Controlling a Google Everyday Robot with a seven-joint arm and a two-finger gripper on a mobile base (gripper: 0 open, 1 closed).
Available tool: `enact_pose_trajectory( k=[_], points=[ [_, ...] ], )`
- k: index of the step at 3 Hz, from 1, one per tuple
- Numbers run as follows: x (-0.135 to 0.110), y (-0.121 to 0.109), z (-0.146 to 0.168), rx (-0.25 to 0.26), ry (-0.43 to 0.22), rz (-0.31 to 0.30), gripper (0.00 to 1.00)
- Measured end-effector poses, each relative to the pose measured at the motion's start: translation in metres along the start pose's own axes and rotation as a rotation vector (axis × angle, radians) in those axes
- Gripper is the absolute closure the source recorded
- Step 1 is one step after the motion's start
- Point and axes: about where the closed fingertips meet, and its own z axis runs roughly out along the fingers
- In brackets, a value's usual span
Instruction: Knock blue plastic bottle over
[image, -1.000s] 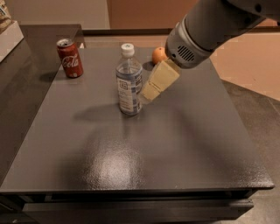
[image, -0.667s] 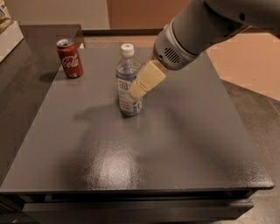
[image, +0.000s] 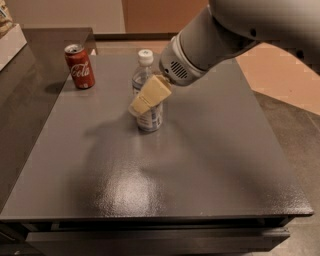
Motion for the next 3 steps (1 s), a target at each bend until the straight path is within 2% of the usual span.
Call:
enact_pose_trajectory(
  k=[1, 2, 3],
  points=[
    [-0.0048, 0.0015, 0.0058, -0.011, -0.017, 0.014, 0.49],
    [-0.0073, 0.0019, 0.0073, -0.015, -0.027, 0.022, 0.88],
    [-0.0077, 0.0015, 0.0047, -0.014, -0.031, 0.024, 1.00]
  ],
)
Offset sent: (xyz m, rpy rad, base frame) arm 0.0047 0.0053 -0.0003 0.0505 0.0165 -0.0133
